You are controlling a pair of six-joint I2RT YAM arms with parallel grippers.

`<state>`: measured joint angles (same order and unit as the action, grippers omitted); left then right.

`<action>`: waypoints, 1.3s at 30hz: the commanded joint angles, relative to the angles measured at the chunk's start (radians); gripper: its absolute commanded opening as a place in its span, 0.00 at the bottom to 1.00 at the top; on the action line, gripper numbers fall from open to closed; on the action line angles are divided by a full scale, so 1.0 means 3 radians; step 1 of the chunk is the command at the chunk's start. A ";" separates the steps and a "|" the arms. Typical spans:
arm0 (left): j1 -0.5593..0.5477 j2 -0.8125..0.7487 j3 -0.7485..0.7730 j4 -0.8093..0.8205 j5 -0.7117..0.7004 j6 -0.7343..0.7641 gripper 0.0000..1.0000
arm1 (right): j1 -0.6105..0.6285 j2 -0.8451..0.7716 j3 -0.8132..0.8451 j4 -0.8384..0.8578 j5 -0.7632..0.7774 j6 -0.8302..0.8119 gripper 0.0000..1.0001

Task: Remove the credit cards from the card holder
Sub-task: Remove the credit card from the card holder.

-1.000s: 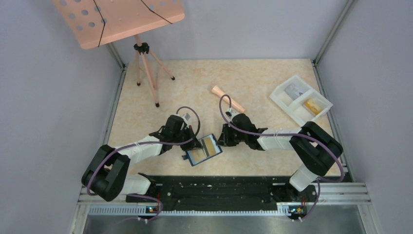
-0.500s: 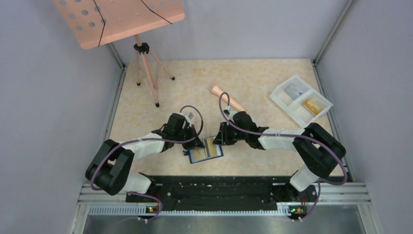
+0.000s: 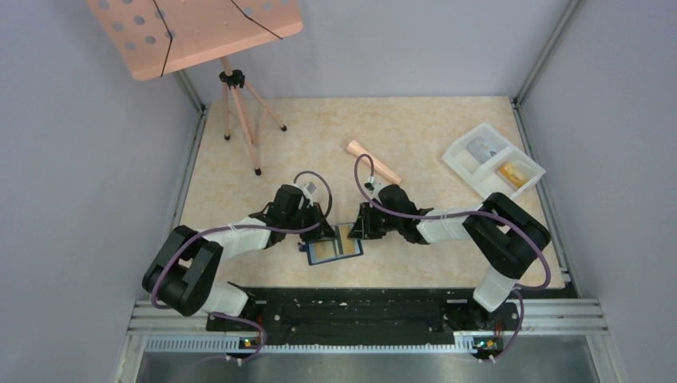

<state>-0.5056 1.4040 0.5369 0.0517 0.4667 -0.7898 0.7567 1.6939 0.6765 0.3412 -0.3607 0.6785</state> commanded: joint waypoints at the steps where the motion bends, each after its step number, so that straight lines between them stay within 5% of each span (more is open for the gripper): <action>1: -0.0006 0.0047 -0.0062 0.0584 0.0187 -0.0183 0.22 | 0.0004 0.0119 -0.0053 0.0221 -0.0020 0.0067 0.22; 7: -0.0006 0.0072 -0.0079 0.0597 0.0149 -0.0193 0.24 | -0.0003 0.0174 -0.0102 0.0257 0.0009 0.0118 0.14; 19: 0.0072 -0.0247 -0.0139 0.0302 -0.0010 -0.0098 0.06 | -0.0042 0.0262 -0.0132 0.0177 0.0130 0.0164 0.09; 39: 0.0190 -0.0445 -0.0317 0.0239 0.0157 -0.0075 0.11 | -0.0047 0.0268 -0.0138 0.0140 0.0164 0.0144 0.09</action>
<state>-0.4557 1.3106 0.4458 0.0872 0.4725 -0.8257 0.7429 1.7424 0.6609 0.4313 -0.3553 0.7448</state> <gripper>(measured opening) 0.110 0.089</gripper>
